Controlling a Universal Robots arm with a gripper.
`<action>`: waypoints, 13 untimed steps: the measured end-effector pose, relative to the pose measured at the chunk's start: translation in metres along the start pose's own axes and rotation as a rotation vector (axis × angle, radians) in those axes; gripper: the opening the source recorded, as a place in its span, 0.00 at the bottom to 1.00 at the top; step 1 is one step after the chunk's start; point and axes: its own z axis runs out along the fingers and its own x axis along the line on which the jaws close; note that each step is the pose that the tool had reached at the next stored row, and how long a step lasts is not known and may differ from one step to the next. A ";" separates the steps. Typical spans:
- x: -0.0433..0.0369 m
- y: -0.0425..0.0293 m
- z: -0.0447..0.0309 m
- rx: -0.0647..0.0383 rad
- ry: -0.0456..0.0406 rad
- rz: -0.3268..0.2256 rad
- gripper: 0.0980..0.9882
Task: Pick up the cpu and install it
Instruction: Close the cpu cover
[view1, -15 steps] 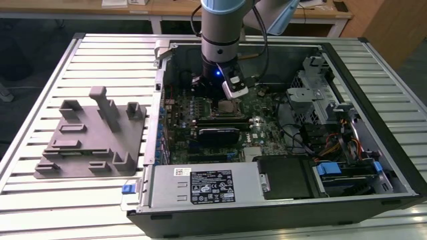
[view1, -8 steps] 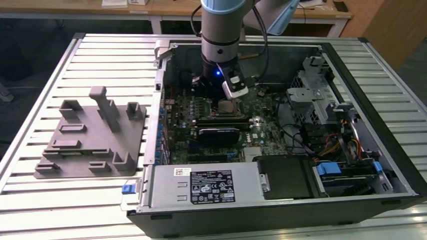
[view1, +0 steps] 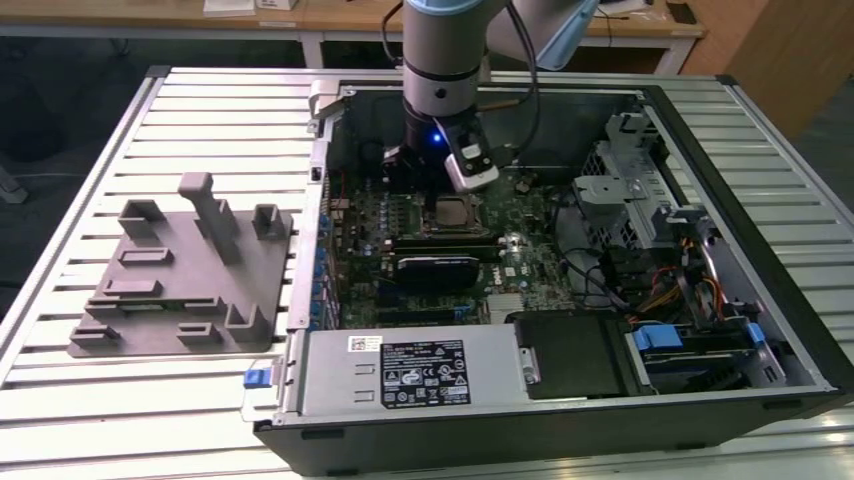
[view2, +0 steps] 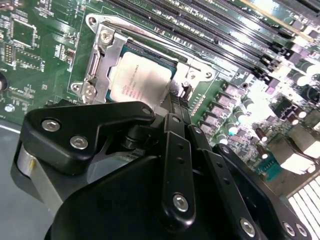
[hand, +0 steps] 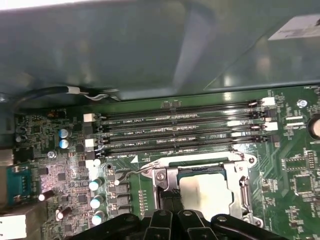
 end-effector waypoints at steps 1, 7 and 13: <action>0.0000 0.0001 -0.0023 0.000 -0.0002 0.000 0.01; 0.0000 0.0009 -0.0164 0.000 -0.0021 0.000 0.01; -0.0001 0.0012 -0.0206 0.000 -0.0033 0.000 0.01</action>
